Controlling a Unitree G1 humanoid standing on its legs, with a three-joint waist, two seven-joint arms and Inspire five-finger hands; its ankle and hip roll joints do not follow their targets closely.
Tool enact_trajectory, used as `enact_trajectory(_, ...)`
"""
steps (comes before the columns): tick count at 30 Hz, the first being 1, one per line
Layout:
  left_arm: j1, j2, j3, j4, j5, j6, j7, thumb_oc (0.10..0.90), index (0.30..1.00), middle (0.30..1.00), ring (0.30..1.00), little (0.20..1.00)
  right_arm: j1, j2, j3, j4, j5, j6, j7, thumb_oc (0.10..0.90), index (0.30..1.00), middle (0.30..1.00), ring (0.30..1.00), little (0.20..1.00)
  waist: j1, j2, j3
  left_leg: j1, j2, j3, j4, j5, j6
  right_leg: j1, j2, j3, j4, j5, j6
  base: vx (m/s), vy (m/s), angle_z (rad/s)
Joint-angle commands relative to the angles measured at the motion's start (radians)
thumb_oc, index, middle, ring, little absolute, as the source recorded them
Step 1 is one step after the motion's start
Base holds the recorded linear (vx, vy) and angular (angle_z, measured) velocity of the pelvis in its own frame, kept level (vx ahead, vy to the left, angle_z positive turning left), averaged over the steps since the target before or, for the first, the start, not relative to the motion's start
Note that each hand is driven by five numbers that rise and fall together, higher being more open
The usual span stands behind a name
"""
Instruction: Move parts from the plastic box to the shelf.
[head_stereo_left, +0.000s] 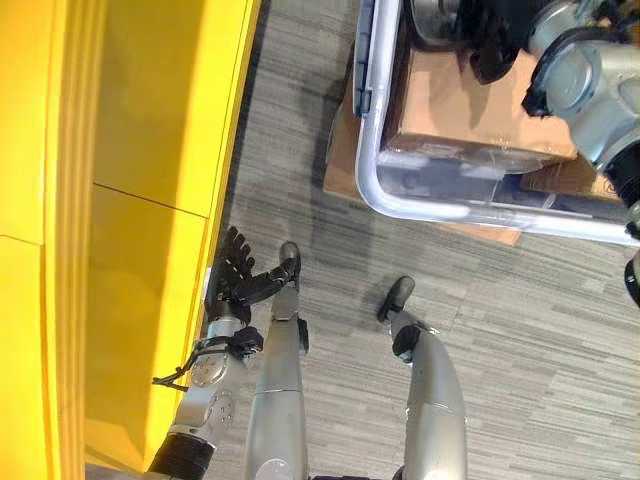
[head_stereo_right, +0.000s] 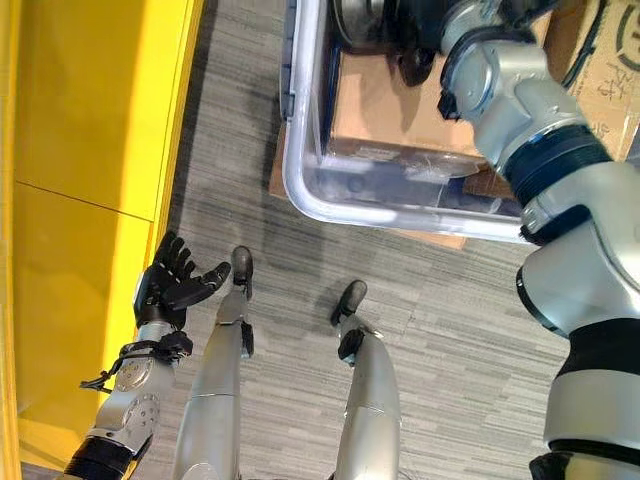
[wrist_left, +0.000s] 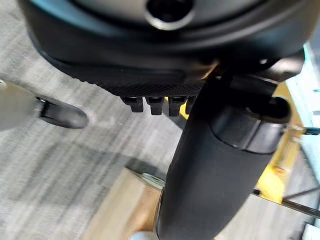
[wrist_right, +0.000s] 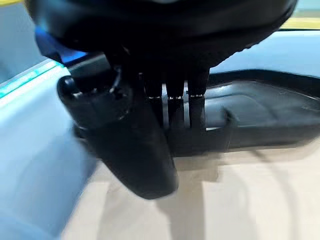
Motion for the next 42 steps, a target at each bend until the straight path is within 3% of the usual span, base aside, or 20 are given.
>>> enact_trajectory(1,0.028,0.03,0.029,-0.092,-0.011,-0.059,-0.008,0.9,1.0,1.0,1.0,1.0,-0.049,-0.066,0.026,-0.096,0.015,-0.021,-0.016,0.4,0.3,0.3,0.3,0.3,0.002,-0.014,0.013,0.125,0.009,-0.03,0.129,-0.242,-0.01,0.172,0.028,0.032,-0.052,0.011,0.108,-0.04,0.008,0.02)
enact_trajectory(13,0.045,0.05,0.083,-0.044,-0.006,-0.046,-0.027,0.9,1.0,1.0,1.0,1.0,0.101,-0.106,-0.059,-0.28,-0.001,-0.038,0.026,0.4,0.3,0.3,0.3,0.3,0.016,-0.037,-0.006,0.315,0.007,-0.022,0.001,-0.167,-0.015,0.361,0.036,0.002,-0.171,0.065,0.099,-0.03,-0.002,0.01)
enact_trajectory(17,0.069,0.063,0.091,-0.047,-0.002,-0.033,-0.058,0.9,1.0,1.0,1.0,1.0,0.154,-0.138,-0.087,-0.349,0.006,-0.053,0.048,0.4,0.3,0.3,0.3,0.3,0.014,-0.045,-0.06,0.407,0.009,-0.019,-0.047,-0.157,-0.017,0.454,0.043,0.001,-0.226,0.074,0.102,0.04,-0.023,-0.01)
enact_trajectory(26,0.121,0.077,0.136,-0.06,-0.004,-0.017,-0.11,0.9,1.0,1.0,1.0,1.0,0.212,-0.291,-0.12,-0.572,0.041,-0.097,0.089,0.4,0.3,0.3,0.3,0.3,-0.02,-0.049,-0.197,0.577,0.012,0.007,-0.191,-0.107,-0.021,0.619,0.041,-0.003,-0.389,0.118,0.117,0.04,-0.004,-0.02)
enact_trajectory(37,0.159,0.068,0.164,-0.083,0.04,-0.011,-0.135,0.9,1.0,1.0,1.0,1.0,0.252,-0.404,-0.155,-0.691,0.066,-0.125,0.112,0.4,0.3,0.3,0.3,0.3,-0.05,-0.038,-0.312,0.687,0.008,0.041,-0.319,-0.062,-0.031,0.709,0.043,0.008,-0.508,0.169,0.14,0.04,0.013,-0.06)
enact_trajectory(42,0.14,0.117,0.183,-0.143,0.141,-0.028,-0.128,0.9,1.0,1.0,1.0,1.0,0.275,-0.421,-0.161,-0.72,0.088,-0.14,0.14,0.4,0.3,0.3,0.3,0.3,-0.057,-0.038,-0.349,0.726,0.008,0.055,-0.331,-0.069,-0.03,0.734,0.042,0.022,-0.52,0.174,0.144,0.05,0.01,-0.04)
